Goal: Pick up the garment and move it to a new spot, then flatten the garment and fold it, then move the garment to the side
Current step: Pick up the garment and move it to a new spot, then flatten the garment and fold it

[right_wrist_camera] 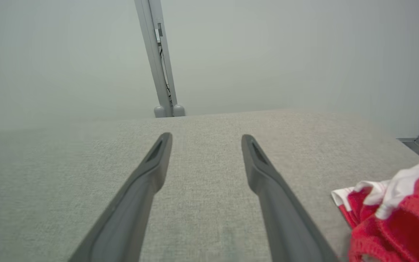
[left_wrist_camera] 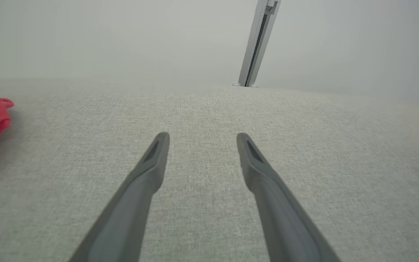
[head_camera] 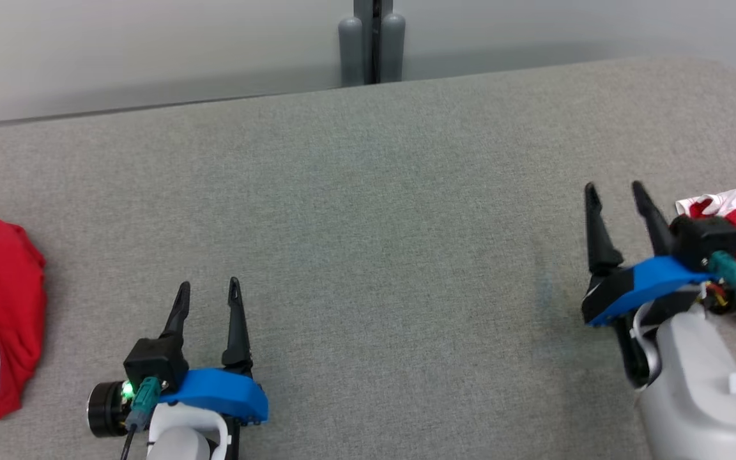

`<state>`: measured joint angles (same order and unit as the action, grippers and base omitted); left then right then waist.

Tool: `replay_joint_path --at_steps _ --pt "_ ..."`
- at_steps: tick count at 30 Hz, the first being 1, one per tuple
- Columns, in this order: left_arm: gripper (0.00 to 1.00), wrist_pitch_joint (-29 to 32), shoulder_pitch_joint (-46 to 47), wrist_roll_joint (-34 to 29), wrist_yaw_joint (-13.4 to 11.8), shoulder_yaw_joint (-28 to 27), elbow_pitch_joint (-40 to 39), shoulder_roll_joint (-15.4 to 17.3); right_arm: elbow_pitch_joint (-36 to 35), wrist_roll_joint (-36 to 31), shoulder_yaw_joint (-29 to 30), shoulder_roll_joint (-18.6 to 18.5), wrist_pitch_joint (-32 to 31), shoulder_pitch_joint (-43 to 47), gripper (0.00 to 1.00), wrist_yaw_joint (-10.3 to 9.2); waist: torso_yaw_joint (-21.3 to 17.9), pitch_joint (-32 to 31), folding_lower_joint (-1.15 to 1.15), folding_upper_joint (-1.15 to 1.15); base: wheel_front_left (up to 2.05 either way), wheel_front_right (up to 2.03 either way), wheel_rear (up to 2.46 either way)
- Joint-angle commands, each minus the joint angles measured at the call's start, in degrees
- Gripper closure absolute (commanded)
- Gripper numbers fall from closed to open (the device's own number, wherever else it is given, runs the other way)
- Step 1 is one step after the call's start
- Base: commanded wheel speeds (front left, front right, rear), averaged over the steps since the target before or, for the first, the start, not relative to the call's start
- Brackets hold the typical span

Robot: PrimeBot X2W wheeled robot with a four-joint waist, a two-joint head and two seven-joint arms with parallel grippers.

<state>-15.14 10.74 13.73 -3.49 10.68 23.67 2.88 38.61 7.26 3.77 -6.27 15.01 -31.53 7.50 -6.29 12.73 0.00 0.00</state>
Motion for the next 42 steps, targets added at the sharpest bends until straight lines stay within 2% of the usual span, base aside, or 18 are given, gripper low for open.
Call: replay_joint_path --at_steps 1,8,18,28,42 --pt "0.00 0.0 -0.7 0.3 0.0 -0.6 -0.1 0.0 -0.5 0.7 -0.8 0.3 0.2 1.6 0.00 -0.02 0.2 -0.6 0.00 0.00 0.00 0.00 0.00" --pt "0.00 0.0 -2.5 -1.4 -0.4 -2.3 2.4 0.1 -1.7 1.8 -5.0 2.7 0.2 9.5 0.00 -0.02 1.9 -4.5 0.00 0.00 0.00 0.00 0.00" --pt "0.00 0.0 -5.2 0.1 -0.4 -2.9 4.1 0.0 -3.7 2.4 -7.9 3.3 0.2 15.8 0.00 -0.02 2.7 -9.2 0.00 0.00 0.00 0.00 0.00" --pt "0.00 0.0 -7.7 0.8 0.6 -3.5 4.8 0.0 -5.7 3.2 -9.3 3.3 0.2 19.0 0.00 -0.02 2.8 -12.6 0.00 0.00 0.00 0.00 0.00" --pt "0.00 0.0 -8.9 1.0 1.9 -5.5 5.0 0.0 -2.5 2.1 -10.3 3.3 0.2 18.7 0.00 -0.02 3.0 -14.7 0.00 0.00 0.00 0.00 0.00"
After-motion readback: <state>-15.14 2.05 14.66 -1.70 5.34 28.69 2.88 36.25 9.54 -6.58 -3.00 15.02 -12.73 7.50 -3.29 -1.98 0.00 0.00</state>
